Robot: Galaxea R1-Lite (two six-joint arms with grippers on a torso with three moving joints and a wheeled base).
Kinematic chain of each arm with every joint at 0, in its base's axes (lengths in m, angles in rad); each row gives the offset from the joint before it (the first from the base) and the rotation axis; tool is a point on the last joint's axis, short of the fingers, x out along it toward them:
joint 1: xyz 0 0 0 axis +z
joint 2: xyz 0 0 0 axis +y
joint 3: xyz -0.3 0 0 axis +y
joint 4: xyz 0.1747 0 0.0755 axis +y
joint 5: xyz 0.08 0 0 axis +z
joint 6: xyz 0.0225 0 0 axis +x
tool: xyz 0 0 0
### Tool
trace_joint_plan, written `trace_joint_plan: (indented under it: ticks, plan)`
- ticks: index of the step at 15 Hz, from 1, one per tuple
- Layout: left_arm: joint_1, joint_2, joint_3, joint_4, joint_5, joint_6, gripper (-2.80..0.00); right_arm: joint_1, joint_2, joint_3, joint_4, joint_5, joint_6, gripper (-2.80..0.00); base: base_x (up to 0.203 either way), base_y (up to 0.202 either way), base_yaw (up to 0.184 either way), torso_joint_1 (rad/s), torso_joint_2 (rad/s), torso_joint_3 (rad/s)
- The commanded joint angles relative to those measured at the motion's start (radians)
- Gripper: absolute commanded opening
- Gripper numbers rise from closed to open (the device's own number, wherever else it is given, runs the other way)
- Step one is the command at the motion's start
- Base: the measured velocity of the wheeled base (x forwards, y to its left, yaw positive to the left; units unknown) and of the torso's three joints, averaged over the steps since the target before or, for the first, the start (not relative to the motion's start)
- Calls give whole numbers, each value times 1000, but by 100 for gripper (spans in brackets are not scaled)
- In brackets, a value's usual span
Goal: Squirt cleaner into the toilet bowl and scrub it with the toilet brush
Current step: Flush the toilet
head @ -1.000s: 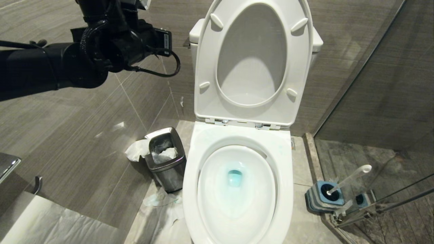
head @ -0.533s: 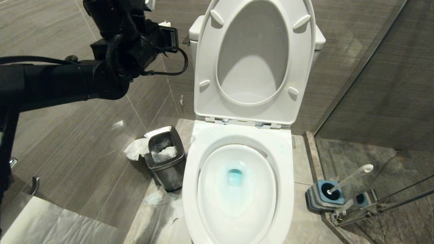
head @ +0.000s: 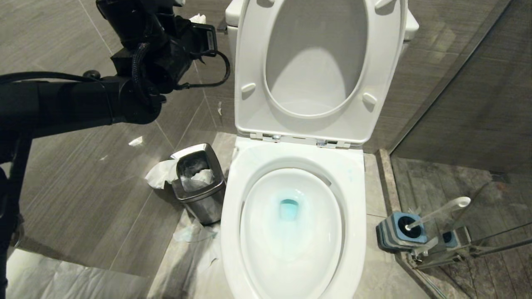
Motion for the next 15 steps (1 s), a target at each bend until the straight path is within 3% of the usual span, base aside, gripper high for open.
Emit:
trace_joint_plan:
  ticks: [1,11,15]
  plan:
    - [0,-8,0,-14,2,1,-280,0,2,0,0,0,0,-280,0,0,0,3,7,-195]
    - [7,-78,-1,-137,-2,-5,-280,0,2,0,0,0,0,-280,0,0,0,2,3,-195]
    - [-17,-95,-1,-185,-7,-20,-280,0,2,0,0,0,0,-280,0,0,0,3,5,-48]
